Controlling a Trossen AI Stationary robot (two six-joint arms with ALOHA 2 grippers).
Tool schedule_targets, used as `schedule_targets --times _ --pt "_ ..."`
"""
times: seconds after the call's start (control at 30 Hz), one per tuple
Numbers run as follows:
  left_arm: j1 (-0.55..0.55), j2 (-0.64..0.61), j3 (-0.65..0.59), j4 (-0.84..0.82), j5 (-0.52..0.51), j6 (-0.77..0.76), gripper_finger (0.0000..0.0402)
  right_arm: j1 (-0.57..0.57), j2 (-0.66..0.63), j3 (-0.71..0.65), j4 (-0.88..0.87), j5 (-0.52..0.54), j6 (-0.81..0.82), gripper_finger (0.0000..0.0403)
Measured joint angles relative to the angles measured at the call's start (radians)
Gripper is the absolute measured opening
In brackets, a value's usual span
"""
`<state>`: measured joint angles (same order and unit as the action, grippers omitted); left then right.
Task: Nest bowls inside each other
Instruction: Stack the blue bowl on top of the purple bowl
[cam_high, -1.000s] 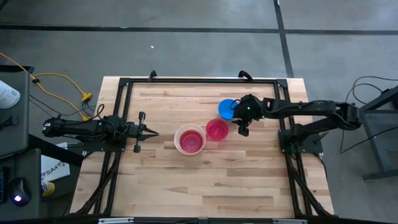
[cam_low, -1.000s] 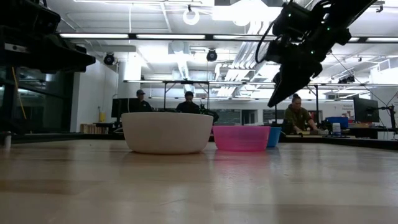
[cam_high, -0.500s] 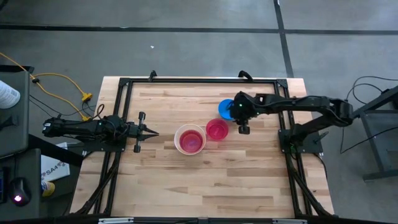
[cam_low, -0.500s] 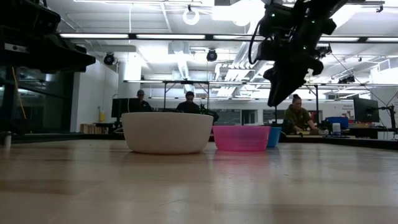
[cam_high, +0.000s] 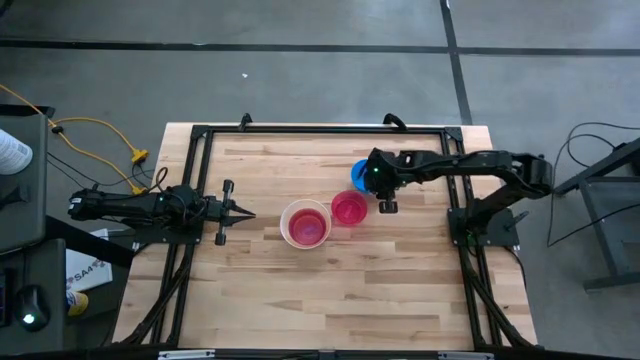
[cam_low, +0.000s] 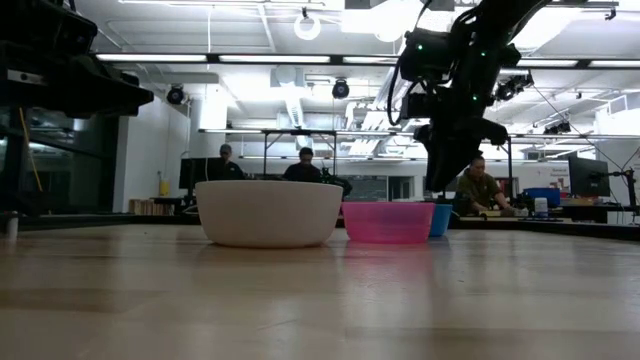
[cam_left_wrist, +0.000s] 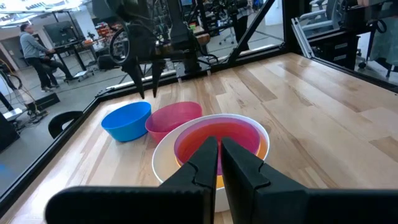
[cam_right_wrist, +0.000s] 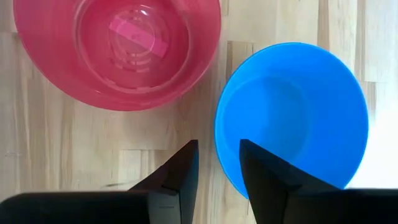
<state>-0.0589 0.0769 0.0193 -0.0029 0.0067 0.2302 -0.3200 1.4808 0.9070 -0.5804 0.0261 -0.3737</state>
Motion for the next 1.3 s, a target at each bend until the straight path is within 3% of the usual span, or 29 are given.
schedule_targets --times 1.3 --pt "0.0 0.0 0.0 0.0 0.0 0.0 0.0019 -0.023 0.096 0.0 0.016 -0.004 -0.043 0.011"
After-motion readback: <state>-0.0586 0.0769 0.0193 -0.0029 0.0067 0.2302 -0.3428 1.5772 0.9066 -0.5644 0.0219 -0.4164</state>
